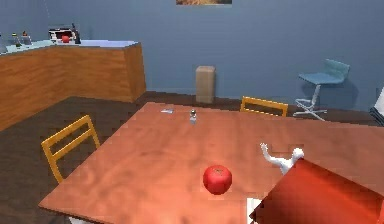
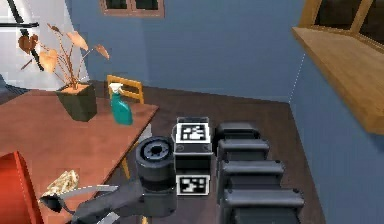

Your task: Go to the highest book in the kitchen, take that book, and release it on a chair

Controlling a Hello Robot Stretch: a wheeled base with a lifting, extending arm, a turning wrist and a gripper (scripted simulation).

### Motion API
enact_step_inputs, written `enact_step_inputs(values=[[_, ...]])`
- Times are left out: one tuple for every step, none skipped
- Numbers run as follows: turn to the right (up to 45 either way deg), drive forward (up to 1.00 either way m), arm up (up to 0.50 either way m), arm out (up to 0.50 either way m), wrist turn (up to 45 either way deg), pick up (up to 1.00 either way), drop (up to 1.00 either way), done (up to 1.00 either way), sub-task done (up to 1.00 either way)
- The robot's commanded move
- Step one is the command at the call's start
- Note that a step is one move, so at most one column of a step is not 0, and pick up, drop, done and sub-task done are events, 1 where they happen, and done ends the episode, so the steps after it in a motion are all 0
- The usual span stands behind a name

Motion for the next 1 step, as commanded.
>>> enact_step_inputs(values=[[0.0,0.00,-0.40,0.00,0.0,0.00,0.00,0.00,0.00]])
